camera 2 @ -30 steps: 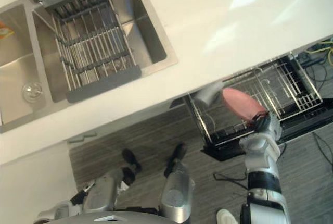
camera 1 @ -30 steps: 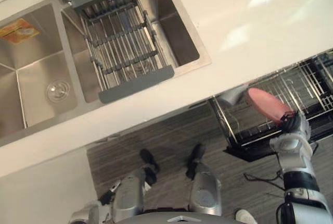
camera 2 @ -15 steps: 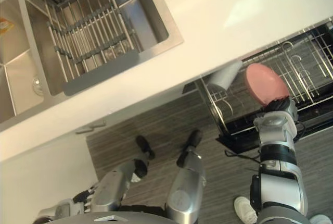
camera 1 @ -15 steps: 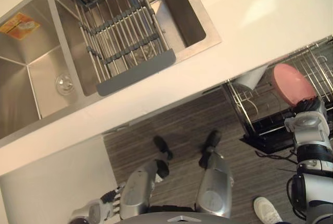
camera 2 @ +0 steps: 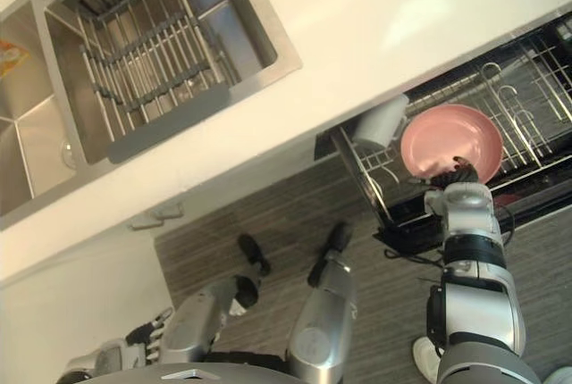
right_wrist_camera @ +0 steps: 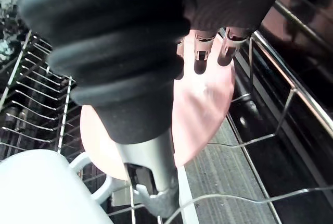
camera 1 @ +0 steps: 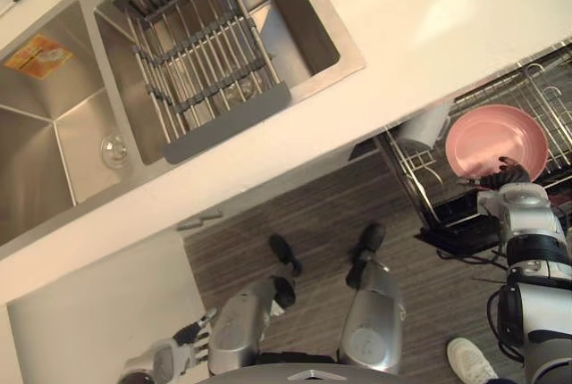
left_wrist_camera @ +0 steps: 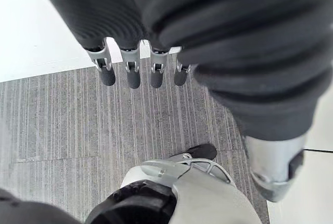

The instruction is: Walk over to the sink, pick up the cup, carry it to the dishwasher, place the cup inside the dishwasher, then close the dishwasher door

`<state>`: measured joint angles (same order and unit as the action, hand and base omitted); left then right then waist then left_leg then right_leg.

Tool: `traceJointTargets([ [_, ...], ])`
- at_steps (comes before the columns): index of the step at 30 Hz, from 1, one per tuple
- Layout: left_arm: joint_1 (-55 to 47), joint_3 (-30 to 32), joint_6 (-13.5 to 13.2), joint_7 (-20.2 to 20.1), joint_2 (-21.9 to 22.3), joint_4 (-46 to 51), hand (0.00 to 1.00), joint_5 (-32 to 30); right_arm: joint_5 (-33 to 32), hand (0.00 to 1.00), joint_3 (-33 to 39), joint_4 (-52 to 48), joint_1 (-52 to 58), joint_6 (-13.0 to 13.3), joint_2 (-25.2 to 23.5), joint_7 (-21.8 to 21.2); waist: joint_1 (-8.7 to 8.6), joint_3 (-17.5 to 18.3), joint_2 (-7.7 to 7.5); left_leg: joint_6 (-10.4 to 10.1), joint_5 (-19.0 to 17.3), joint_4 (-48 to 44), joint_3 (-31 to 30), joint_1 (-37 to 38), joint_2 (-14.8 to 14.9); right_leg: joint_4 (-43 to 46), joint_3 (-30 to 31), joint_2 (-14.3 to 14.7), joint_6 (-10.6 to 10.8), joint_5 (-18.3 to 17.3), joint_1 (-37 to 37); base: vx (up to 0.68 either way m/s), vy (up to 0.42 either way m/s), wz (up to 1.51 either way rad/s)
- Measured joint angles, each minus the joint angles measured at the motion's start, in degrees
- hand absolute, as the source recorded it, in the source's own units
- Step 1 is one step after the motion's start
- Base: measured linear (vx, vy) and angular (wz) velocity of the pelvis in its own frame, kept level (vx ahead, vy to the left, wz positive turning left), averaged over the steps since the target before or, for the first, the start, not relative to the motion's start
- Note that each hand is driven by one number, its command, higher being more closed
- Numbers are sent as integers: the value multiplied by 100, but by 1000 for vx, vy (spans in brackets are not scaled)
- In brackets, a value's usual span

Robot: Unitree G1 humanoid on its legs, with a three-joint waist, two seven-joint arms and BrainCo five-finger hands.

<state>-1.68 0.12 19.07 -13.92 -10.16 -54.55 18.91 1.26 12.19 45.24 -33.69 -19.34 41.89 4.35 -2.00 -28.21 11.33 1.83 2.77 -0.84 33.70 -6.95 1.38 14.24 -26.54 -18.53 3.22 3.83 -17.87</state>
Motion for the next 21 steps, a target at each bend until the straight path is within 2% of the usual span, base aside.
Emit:
traceJointTargets([
  [3,-1,14,14,68,5,12,0,-1,-447,0,352,-901,273,274,-2,56,-35,-29,-49,-64,-103,-45,123,139,100,-207,79,154,-33,40,159,11,-72,-29],
  [6,-13,270,98,150,-2,5,0,-5,-897,0,865,-2226,680,735,-82,218,-175,-28,-228,-121,-234,-251,262,283,288,-417,116,335,-49,87,398,31,-75,-29],
  [8,-64,458,119,257,-1,-24,0,-17,-1053,0,1243,-3296,1046,1262,-172,213,-248,22,-535,-204,-446,-529,446,439,517,-563,242,517,-55,113,593,51,-78,-45],
  [9,-82,476,121,282,-5,-32,0,-17,-1102,0,1395,-3485,1156,1376,-223,217,-275,77,-628,-221,-491,-603,477,446,576,-602,253,570,-66,122,627,64,-65,-42],
  [11,-145,624,163,398,0,-83,0,10,-1701,0,2101,-3750,1722,1934,-396,416,-349,312,-973,-286,-583,-711,592,578,755,-765,294,743,-126,151,812,79,-51,-28],
  [12,-167,697,184,408,-22,-131,0,27,-1883,0,2313,-3734,1888,2084,-437,495,-373,384,-1047,-297,-600,-710,613,617,777,-790,296,774,-132,145,851,88,-26,-15],
  [14,-311,912,220,502,-26,-277,0,112,-2574,0,3257,-3388,2441,2592,-542,641,-554,629,-1196,-335,-623,-708,703,769,820,-879,285,849,-126,141,1010,97,-1,-10],
  [16,-491,1000,222,518,16,-302,0,130,-3116,0,3994,-2711,2691,2810,-498,556,-748,828,-1205,-355,-671,-706,722,847,821,-916,223,870,-78,98,1132,90,24,4],
  [17,-534,1042,221,518,33,-336,0,142,-3329,0,4227,-2429,2773,2847,-475,460,-786,883,-1198,-363,-687,-699,727,884,819,-917,213,870,-63,79,1168,77,41,4],
  [19,-632,1162,212,527,103,-544,0,239,-4146,0,4944,-1228,3157,2896,-334,-59,-906,1093,-1144,-383,-731,-661,735,945,797,-900,167,845,-9,-7,1272,41,64,5],
  [21,-643,1278,164,547,173,-708,0,240,-4555,0,5285,-539,3443,2918,-332,-405,-1006,1156,-1071,-374,-738,-547,716,1013,756,-793,73,771,22,-118,1325,15,63,19],
])
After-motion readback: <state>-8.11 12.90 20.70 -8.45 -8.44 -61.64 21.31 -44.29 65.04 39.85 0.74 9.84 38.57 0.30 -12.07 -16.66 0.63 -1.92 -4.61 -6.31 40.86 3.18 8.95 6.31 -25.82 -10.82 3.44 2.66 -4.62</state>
